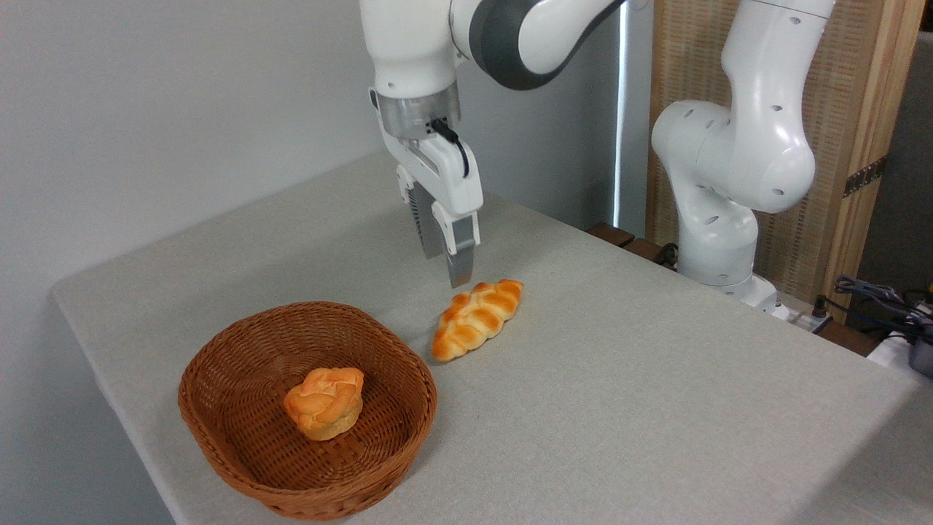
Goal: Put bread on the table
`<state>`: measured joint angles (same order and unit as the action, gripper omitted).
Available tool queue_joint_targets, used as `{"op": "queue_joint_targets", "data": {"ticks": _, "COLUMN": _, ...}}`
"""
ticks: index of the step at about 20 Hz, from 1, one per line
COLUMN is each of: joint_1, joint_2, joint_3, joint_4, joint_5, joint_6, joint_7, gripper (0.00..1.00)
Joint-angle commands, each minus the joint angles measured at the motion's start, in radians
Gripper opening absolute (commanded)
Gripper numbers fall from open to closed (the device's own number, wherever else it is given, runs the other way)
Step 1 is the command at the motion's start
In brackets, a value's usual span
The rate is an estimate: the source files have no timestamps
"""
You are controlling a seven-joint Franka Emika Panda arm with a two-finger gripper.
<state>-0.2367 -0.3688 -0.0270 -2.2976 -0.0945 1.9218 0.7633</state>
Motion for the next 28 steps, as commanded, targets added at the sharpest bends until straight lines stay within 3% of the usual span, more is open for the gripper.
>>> {"op": "queue_joint_targets", "data": {"ticks": 1, "joint_1": -0.012, "joint_2": 0.078, "joint_3": 0.028, "joint_4": 0.166, "joint_5": 0.024, "joint_6": -0.061, "joint_7": -0.024, "gripper": 1.00}}
{"op": "queue_joint_targets", "data": {"ticks": 5, "joint_1": 0.000, "joint_2": 0.285, "joint_3": 0.038, "joint_4": 0.491, "joint_5": 0.116, "joint_6": -0.312, "joint_7": -0.042, "gripper": 1.00}}
{"op": "queue_joint_targets", "data": {"ticks": 7, "joint_1": 0.019, "joint_2": 0.396, "joint_3": 0.029, "joint_4": 0.649, "joint_5": 0.116, "joint_6": -0.371, "joint_7": -0.093, "gripper": 1.00}}
{"op": "queue_joint_targets", "data": {"ticks": 10, "joint_1": 0.054, "joint_2": 0.444, "joint_3": 0.012, "joint_4": 0.734, "joint_5": 0.111, "joint_6": -0.369, "joint_7": -0.090, "gripper": 1.00}}
{"op": "queue_joint_targets", "data": {"ticks": 16, "joint_1": 0.123, "joint_2": 0.432, "joint_3": -0.013, "joint_4": 0.742, "joint_5": 0.076, "joint_6": -0.350, "joint_7": -0.084, "gripper": 1.00}}
{"op": "queue_joint_targets", "data": {"ticks": 21, "joint_1": 0.134, "joint_2": 0.421, "joint_3": -0.002, "joint_4": 0.738, "joint_5": 0.088, "joint_6": -0.205, "joint_7": -0.085, "gripper": 1.00}}
{"op": "queue_joint_targets", "data": {"ticks": 28, "joint_1": 0.134, "joint_2": 0.326, "joint_3": 0.002, "joint_4": 0.620, "joint_5": 0.088, "joint_6": -0.207, "joint_7": -0.084, "gripper": 1.00}}
